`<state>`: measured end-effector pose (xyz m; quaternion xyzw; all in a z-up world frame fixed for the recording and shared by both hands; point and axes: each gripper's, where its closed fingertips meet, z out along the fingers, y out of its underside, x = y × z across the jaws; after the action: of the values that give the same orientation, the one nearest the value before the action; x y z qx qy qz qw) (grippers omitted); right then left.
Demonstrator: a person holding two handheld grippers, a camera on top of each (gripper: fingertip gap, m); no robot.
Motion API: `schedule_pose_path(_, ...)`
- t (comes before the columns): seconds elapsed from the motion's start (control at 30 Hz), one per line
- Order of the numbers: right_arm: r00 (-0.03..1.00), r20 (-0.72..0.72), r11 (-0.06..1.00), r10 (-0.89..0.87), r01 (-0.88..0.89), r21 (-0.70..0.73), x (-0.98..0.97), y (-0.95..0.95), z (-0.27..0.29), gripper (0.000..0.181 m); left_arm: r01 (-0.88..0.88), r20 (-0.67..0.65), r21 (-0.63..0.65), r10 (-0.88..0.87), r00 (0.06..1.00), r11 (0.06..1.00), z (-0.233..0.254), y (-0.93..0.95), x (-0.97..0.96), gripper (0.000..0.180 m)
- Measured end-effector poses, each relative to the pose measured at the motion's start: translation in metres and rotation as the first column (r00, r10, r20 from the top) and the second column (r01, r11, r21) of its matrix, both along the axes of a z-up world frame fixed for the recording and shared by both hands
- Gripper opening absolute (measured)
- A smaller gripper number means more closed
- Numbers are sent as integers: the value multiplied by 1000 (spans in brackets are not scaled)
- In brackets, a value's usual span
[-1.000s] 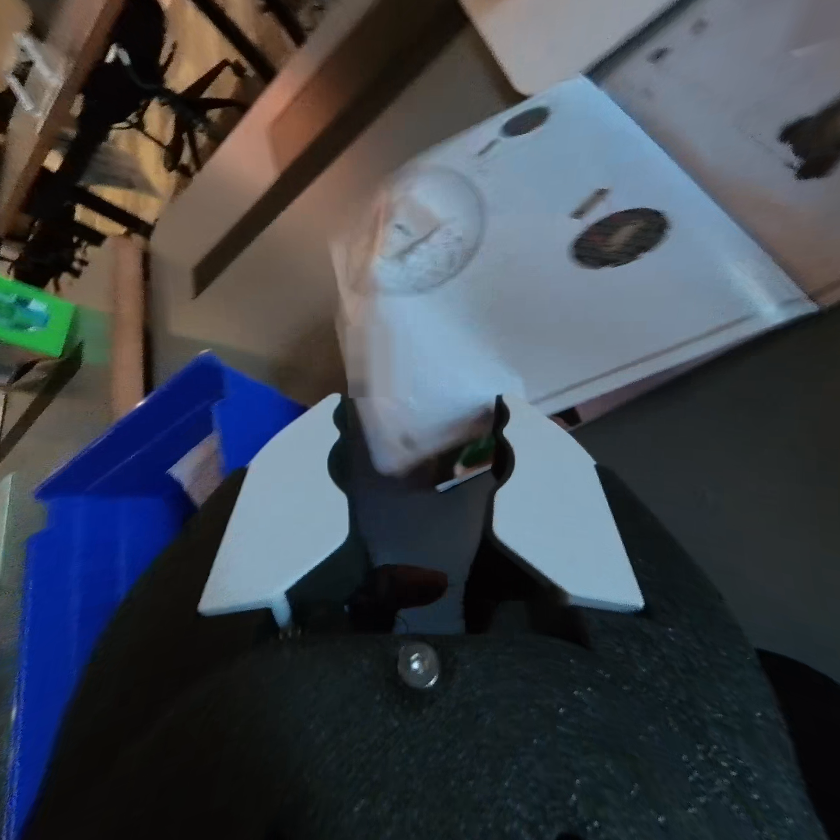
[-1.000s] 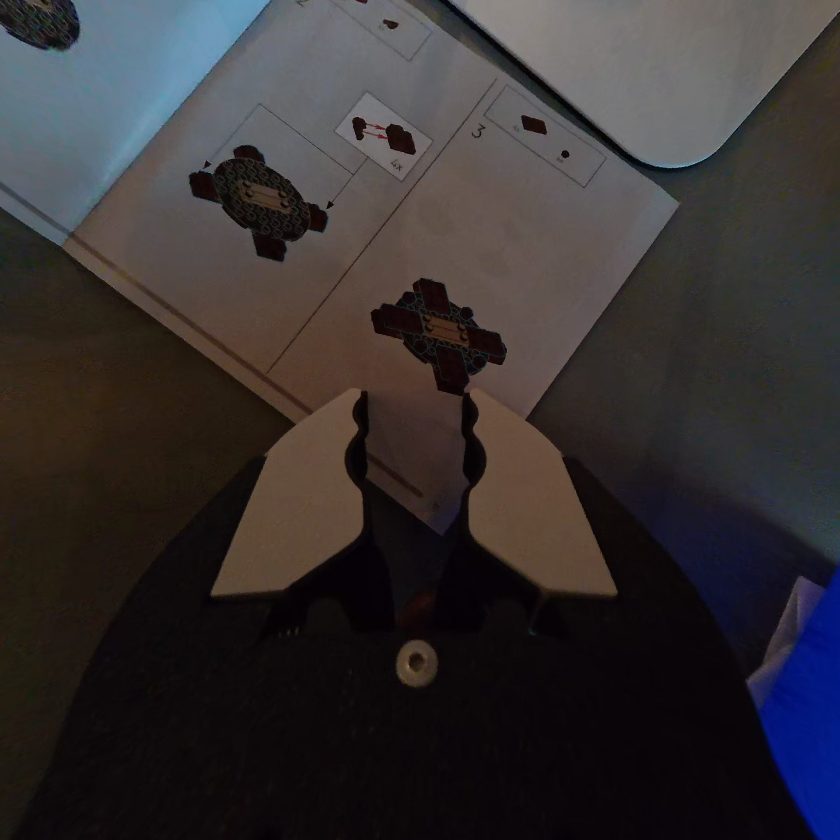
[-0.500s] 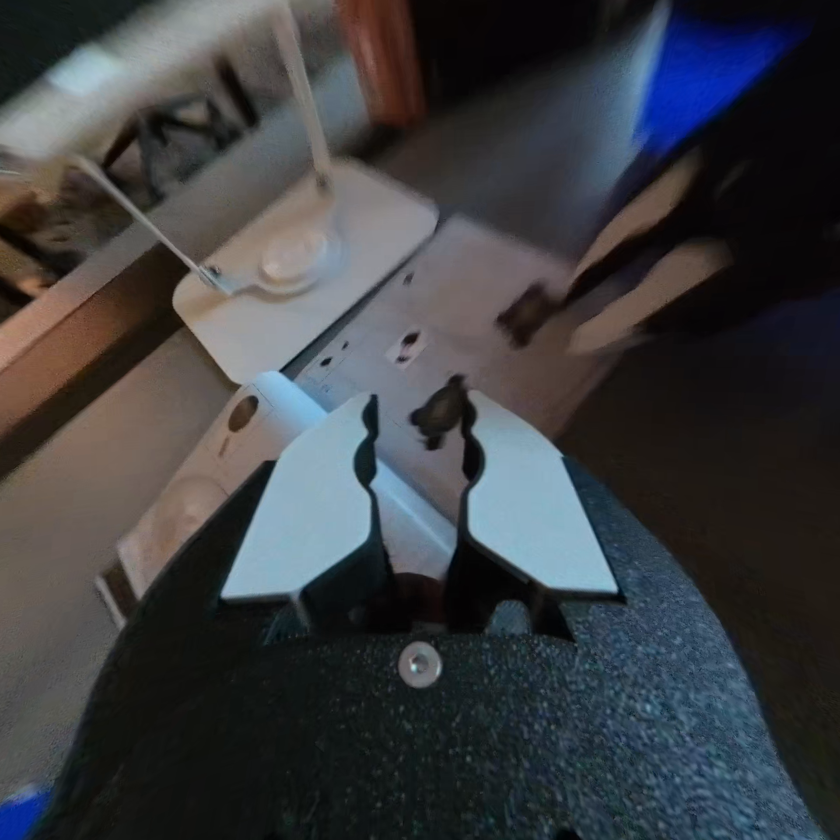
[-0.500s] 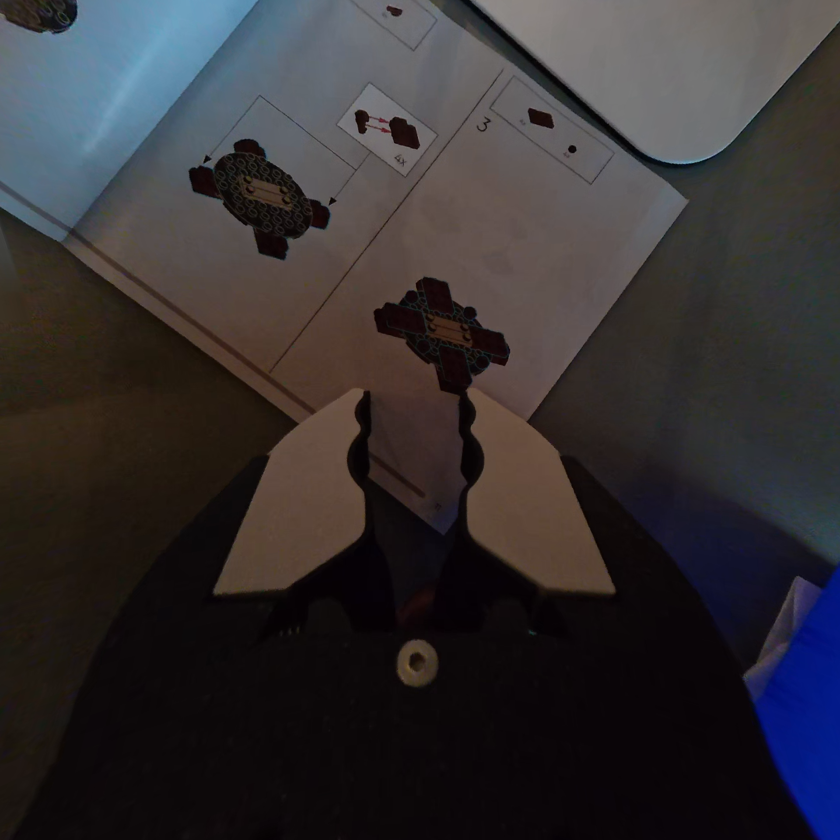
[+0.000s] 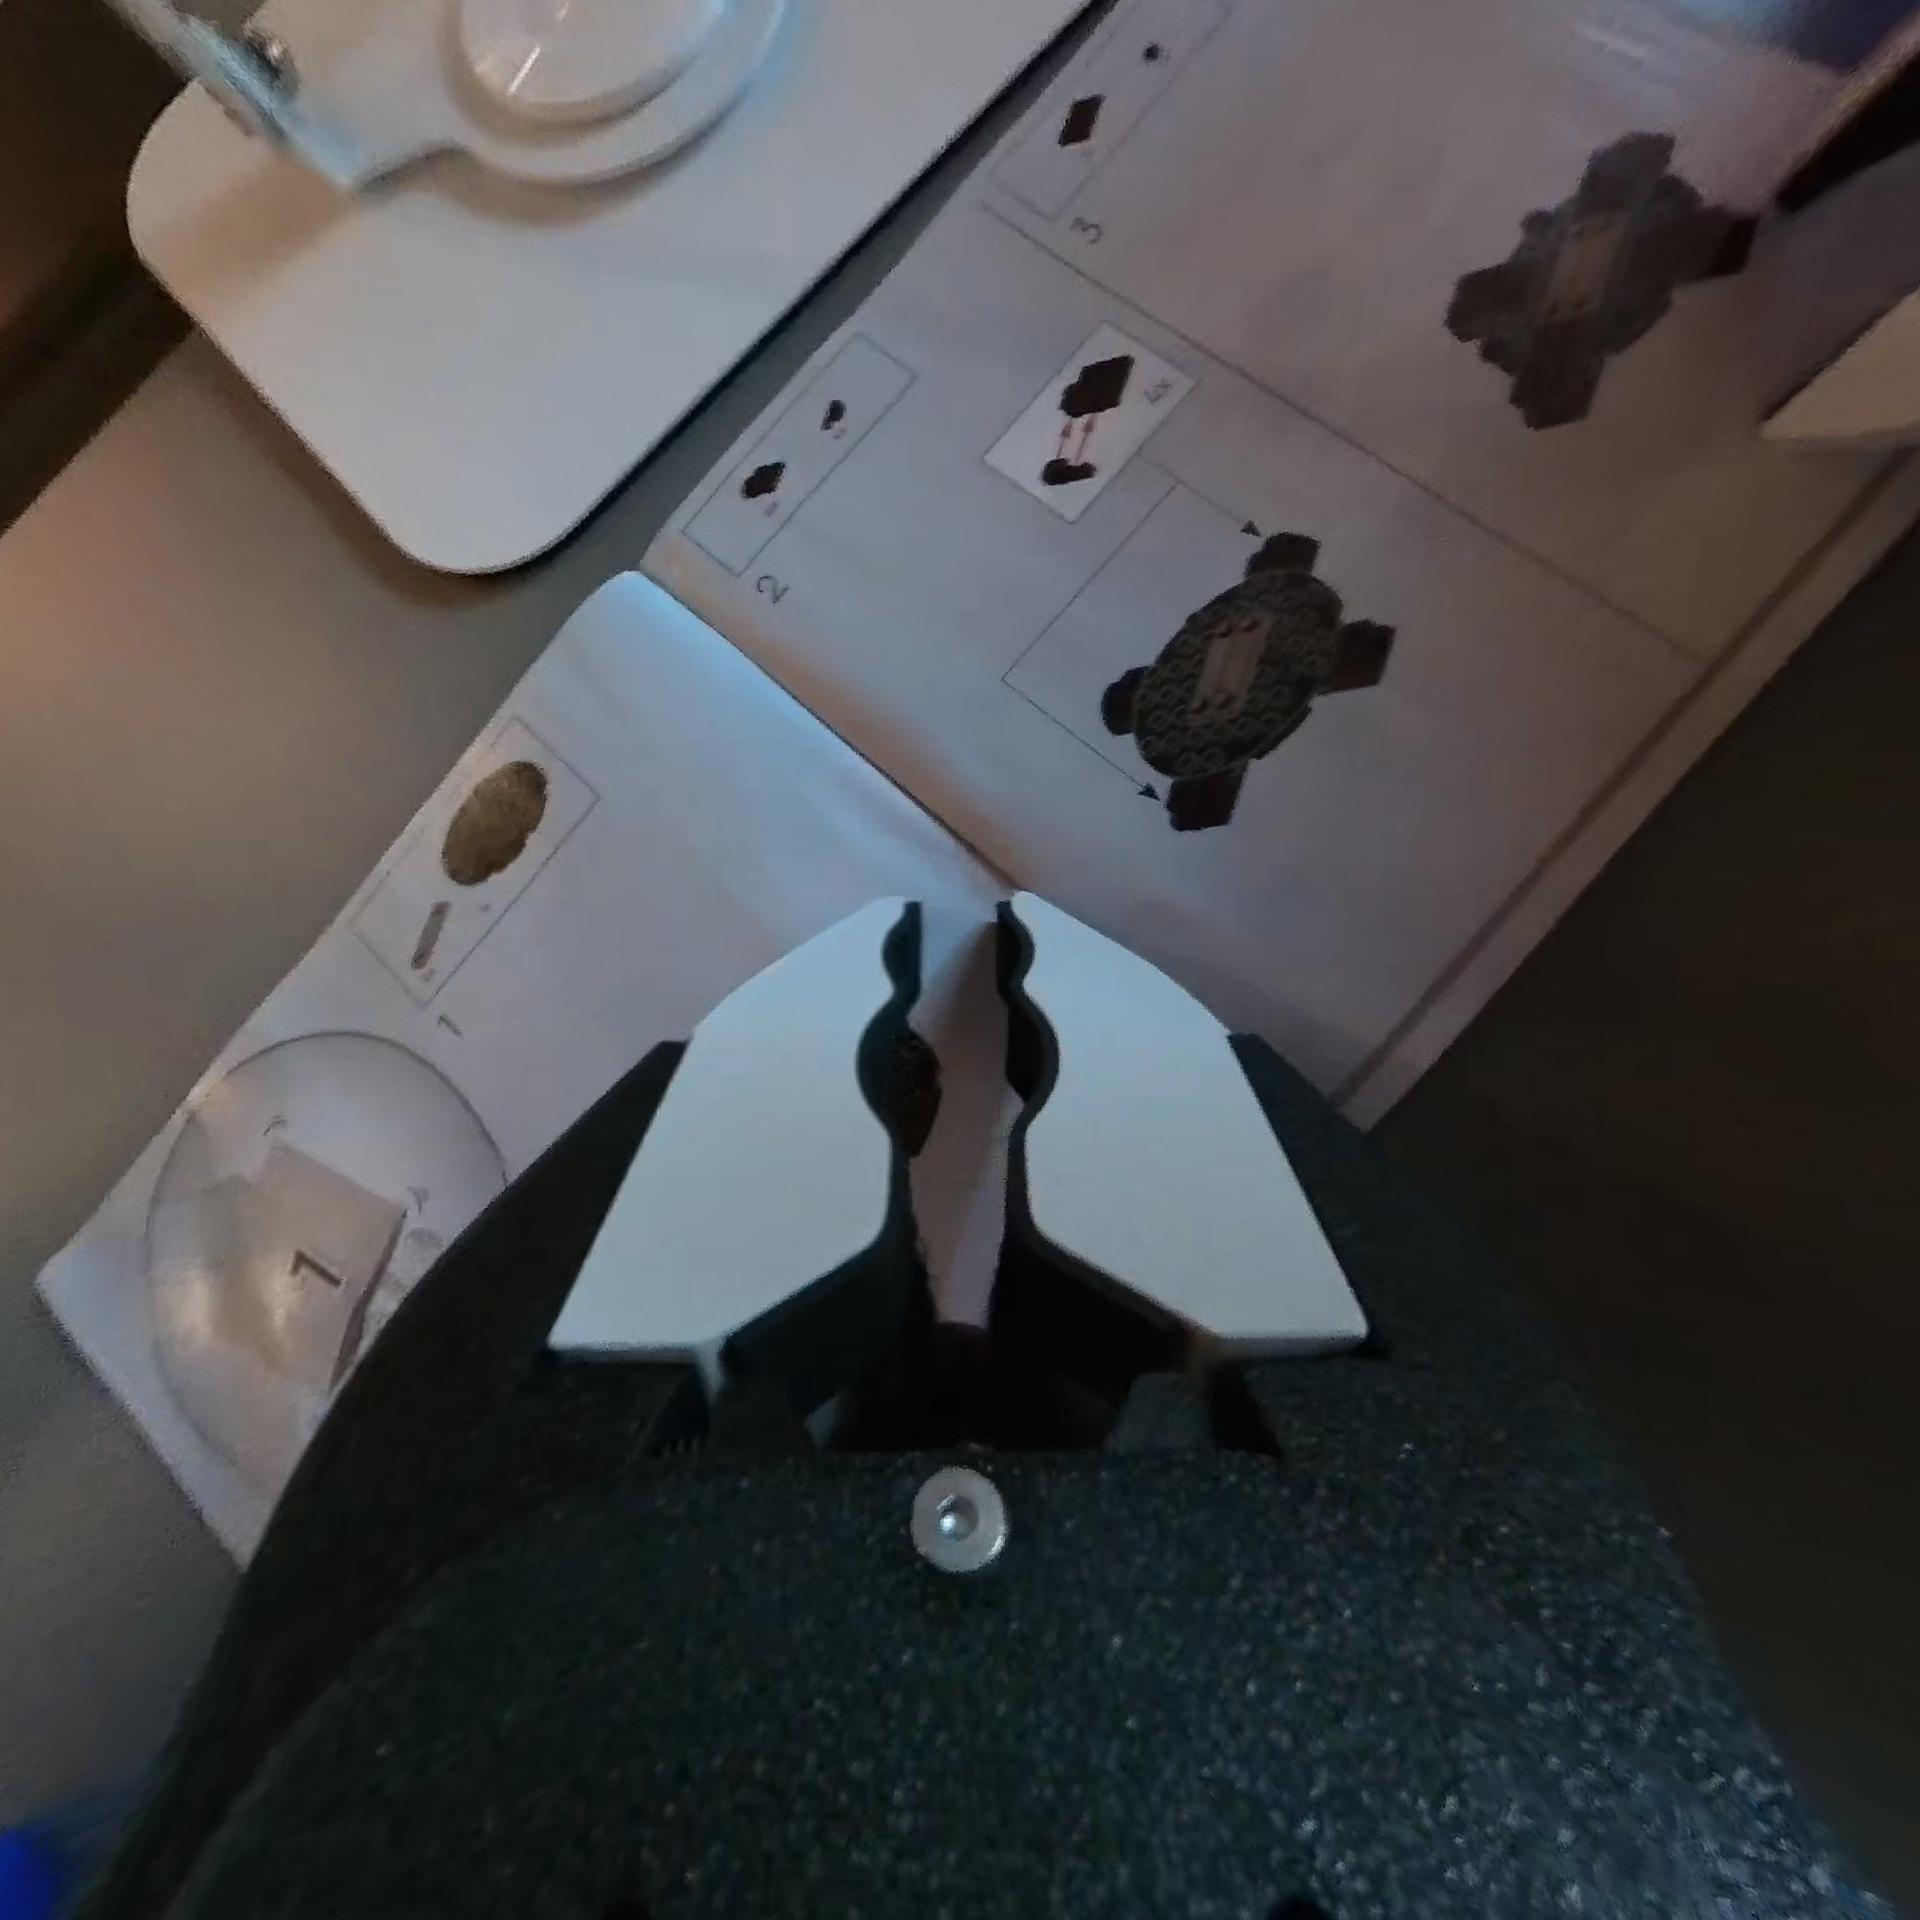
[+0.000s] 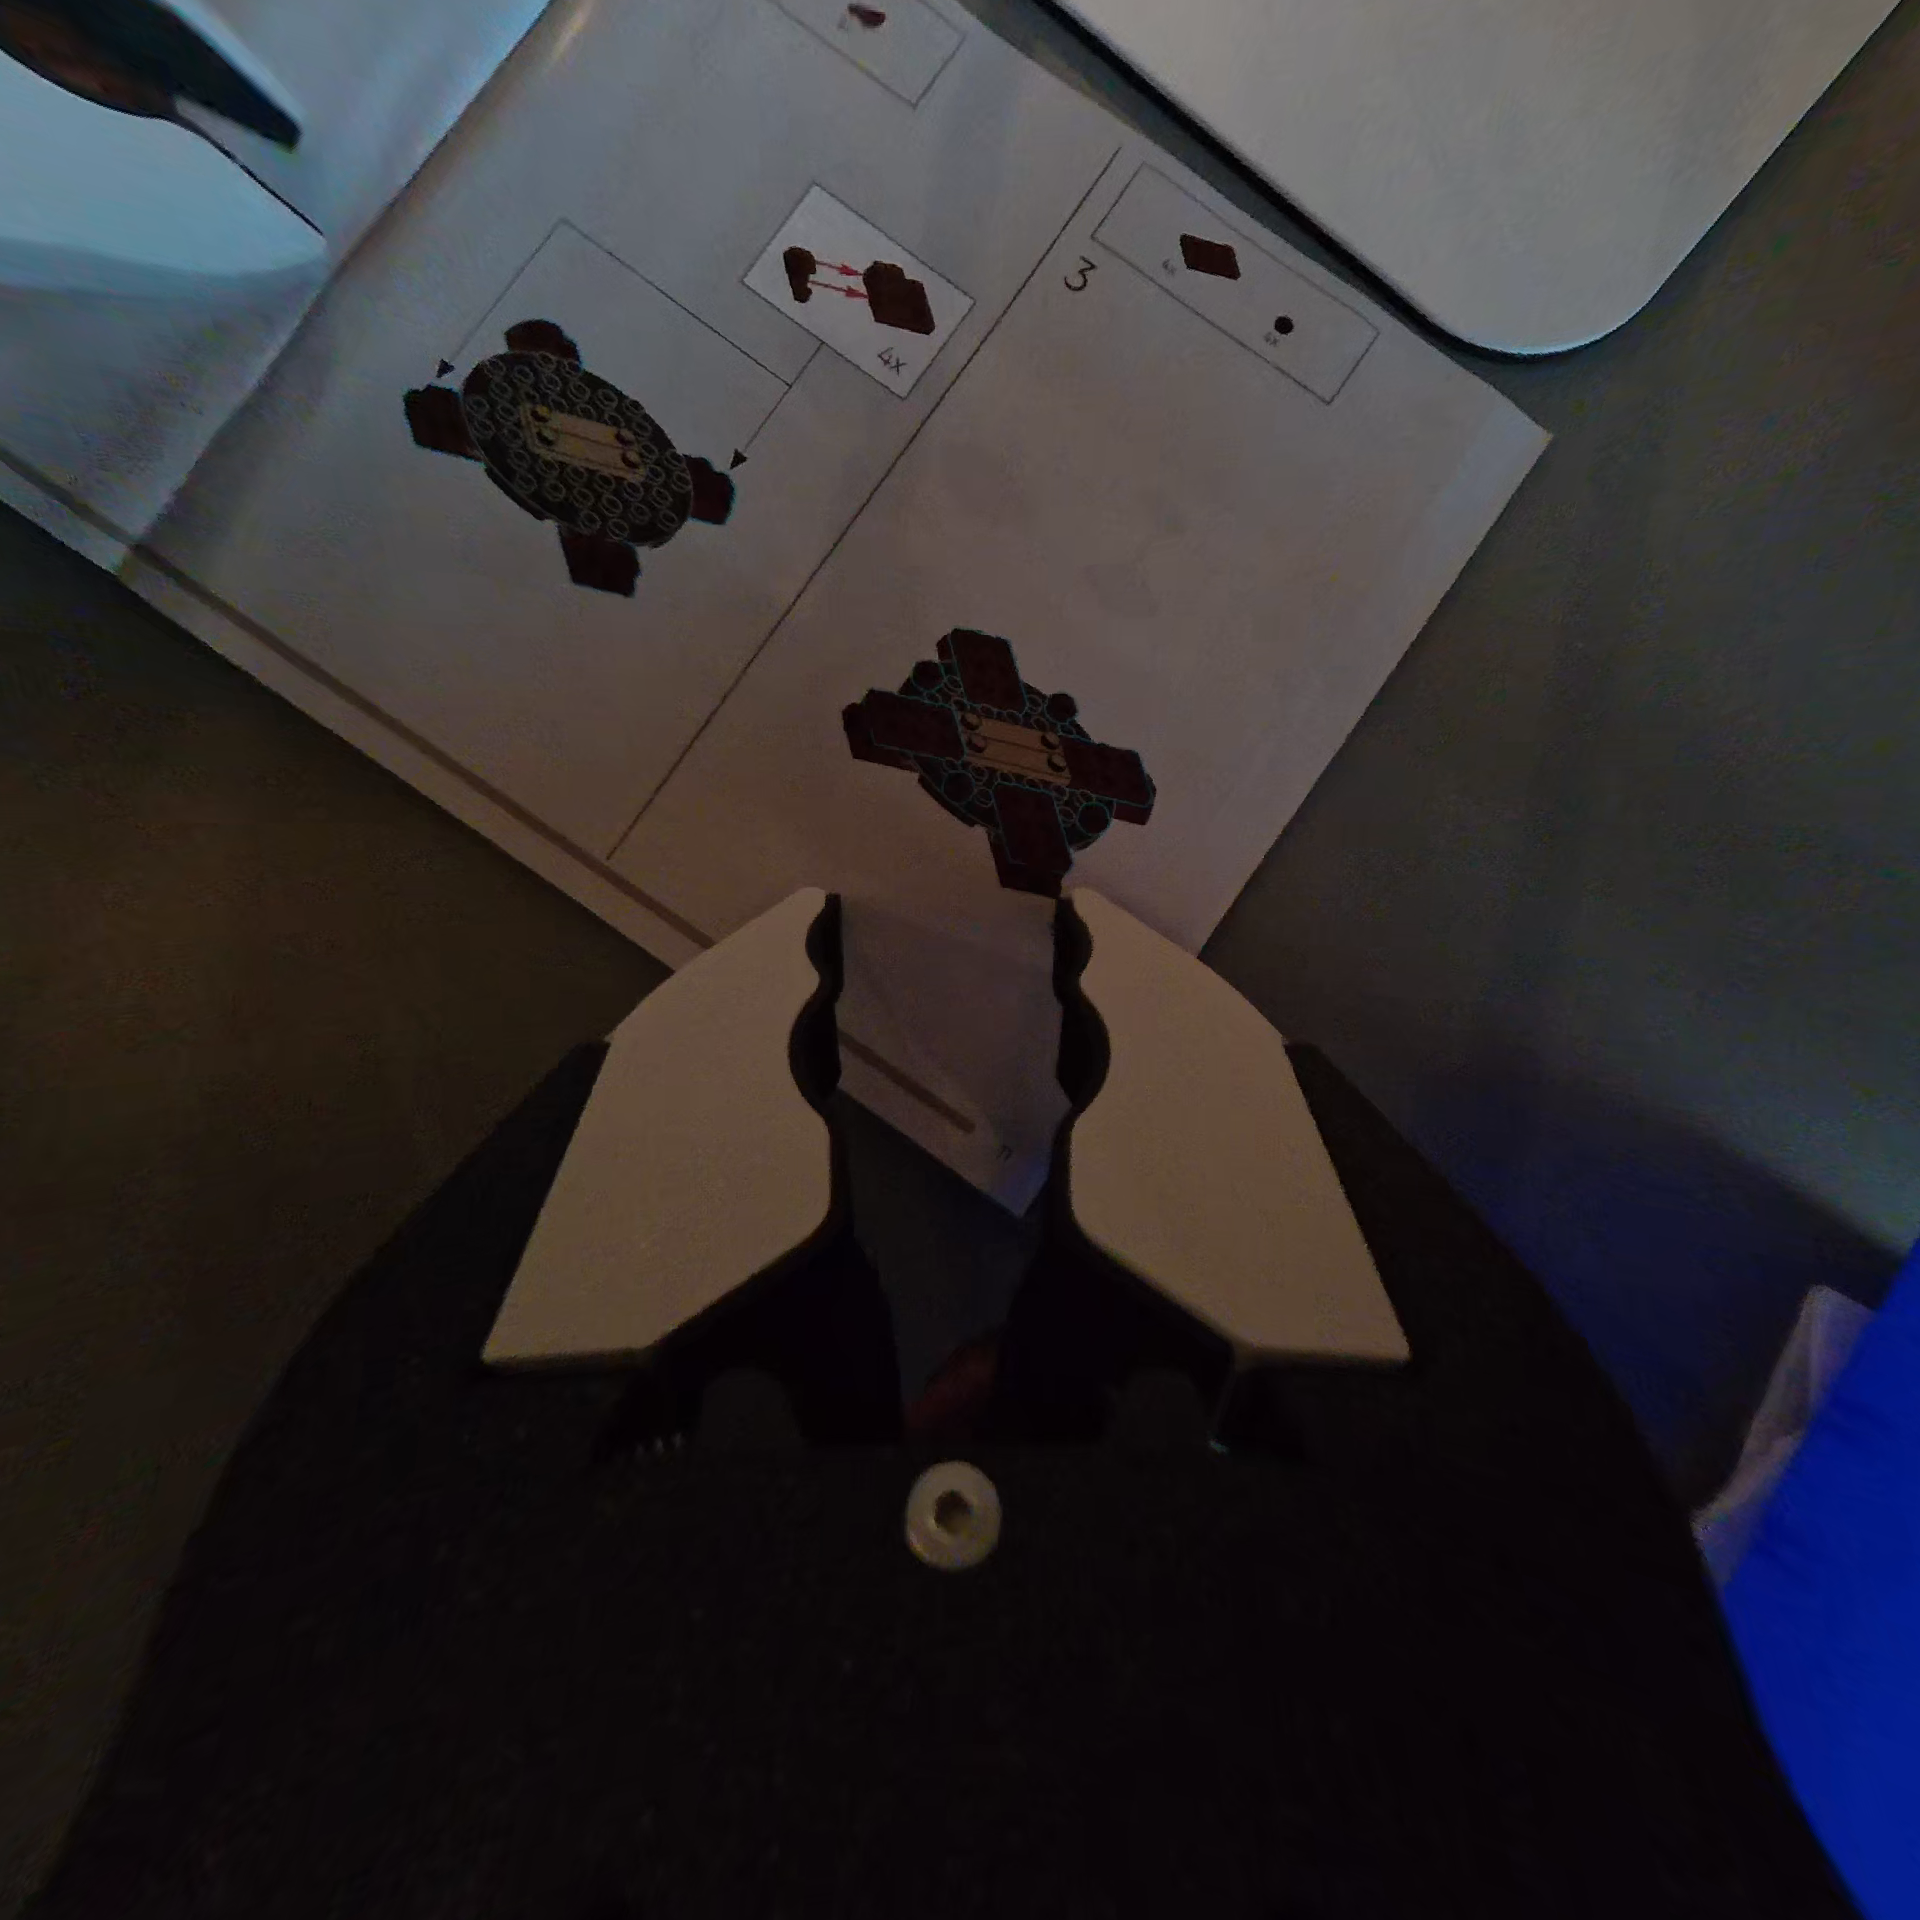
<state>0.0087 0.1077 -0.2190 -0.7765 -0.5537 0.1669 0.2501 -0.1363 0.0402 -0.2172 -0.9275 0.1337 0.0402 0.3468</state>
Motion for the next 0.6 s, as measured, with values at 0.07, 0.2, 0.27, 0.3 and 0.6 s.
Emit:
schedule_pose_path(0.07,999,49,996,16,-20,88,2,4,8,30,7,-39,28,-6,999,1000,2,1,-3,13)
schedule_pose_path(0.2,969,-123,964,212,-187,190,-44,-9,52,12,83,-25,212,-80,997,974,57,-3,10,9)
schedule_pose_path(0.27,918,-207,939,339,-316,135,-70,-26,63,10,174,74,171,-189,979,970,64,-19,35,7)
schedule_pose_path(0.3,880,-243,913,407,-395,98,-82,-36,63,8,201,94,144,-216,972,969,61,-26,45,6)
schedule_pose_path(0.6,716,-370,688,593,-688,-230,-135,-82,37,4,130,241,-12,-123,963,991,5,-38,39,0)
